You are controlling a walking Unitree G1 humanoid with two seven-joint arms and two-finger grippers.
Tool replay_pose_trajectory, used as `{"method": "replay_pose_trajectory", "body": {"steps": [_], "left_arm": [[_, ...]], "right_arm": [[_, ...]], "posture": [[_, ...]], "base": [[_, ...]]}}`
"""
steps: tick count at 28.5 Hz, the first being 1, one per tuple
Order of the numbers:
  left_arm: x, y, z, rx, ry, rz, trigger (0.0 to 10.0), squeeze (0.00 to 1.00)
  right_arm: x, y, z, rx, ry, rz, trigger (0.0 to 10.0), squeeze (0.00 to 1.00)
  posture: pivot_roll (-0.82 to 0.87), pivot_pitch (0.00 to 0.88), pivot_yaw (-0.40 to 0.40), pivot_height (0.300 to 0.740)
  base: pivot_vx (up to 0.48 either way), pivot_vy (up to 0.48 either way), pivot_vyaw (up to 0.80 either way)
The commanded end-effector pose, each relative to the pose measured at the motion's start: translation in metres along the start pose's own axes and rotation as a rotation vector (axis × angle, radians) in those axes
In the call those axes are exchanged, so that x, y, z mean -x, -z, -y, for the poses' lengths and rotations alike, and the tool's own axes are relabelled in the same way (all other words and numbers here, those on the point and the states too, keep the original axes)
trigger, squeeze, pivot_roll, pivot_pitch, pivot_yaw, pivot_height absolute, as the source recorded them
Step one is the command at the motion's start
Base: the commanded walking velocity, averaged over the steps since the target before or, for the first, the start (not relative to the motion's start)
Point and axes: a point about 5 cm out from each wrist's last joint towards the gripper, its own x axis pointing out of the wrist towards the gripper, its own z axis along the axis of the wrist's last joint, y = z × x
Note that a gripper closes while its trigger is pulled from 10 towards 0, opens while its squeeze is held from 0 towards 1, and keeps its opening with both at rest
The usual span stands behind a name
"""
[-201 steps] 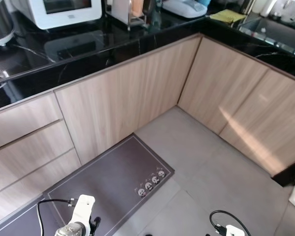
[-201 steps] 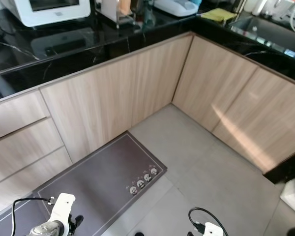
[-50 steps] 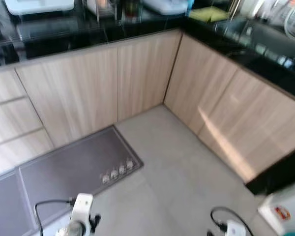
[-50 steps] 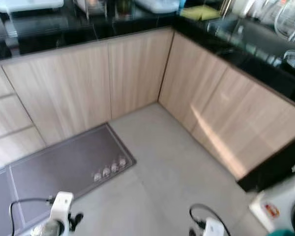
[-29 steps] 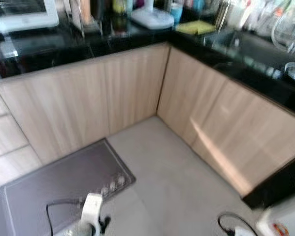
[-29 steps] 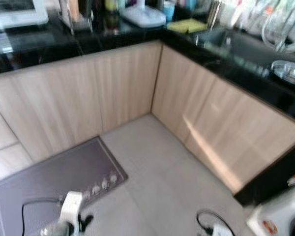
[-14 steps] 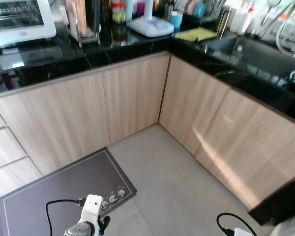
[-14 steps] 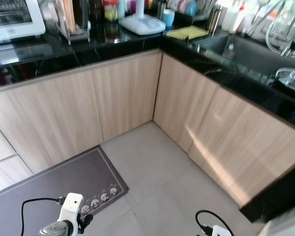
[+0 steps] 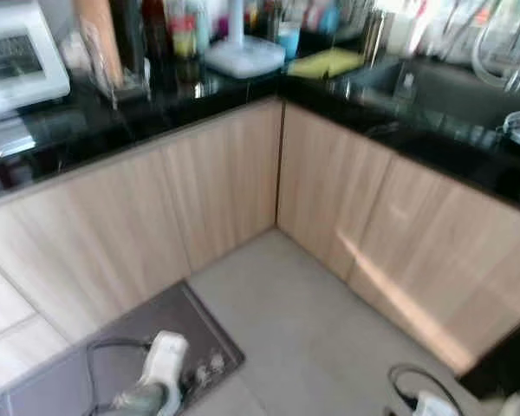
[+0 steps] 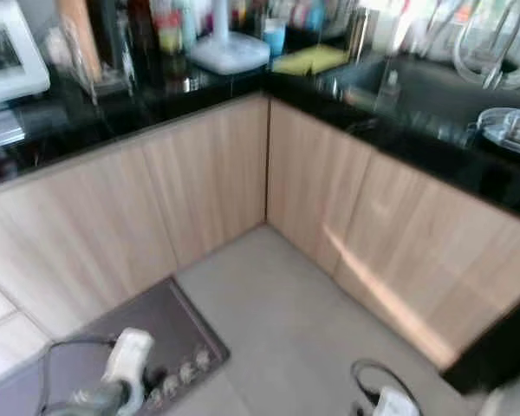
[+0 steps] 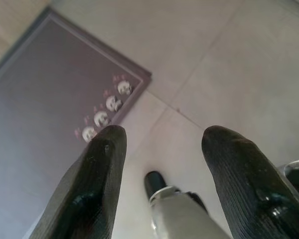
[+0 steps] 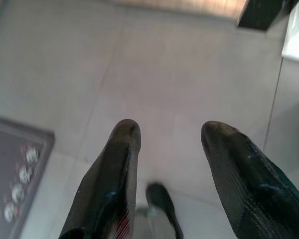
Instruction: Kitchen organization
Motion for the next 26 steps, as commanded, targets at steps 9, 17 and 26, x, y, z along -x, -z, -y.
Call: {"method": "replay_pose_trajectory", "body": {"steps": [9,17,26], "left_arm": [[0.0029,-0.0017,-0.0135,-0.049,-0.016,-0.021,10.0,0.0],[0.0019,-0.0035,-0.0111,-0.017,-0.022,-0.003,10.0,0.0],[0.0024,0.0005,-0.0102,0.014,-0.033,-0.004,10.0,0.0]], "right_arm": [[-0.0034,-0.006,-0.0179,-0.081,-0.009,0.016,10.0,0.0],[-0.0042,-0.0077,-0.0162,-0.081,-0.008,0.009,10.0,0.0],[-0.0035,-0.0055,-0.0136,-0.043,-0.023,-0.005,10.0,0.0]], "posture": [[-0.02,0.0,0.043,0.74],[0.02,0.0,-0.028,0.74],[0.07,0.0,-0.091,0.74]], "base": [[0.358,0.0,0.0],[0.359,0.0,0.0],[0.357,0.0,0.0]]}}
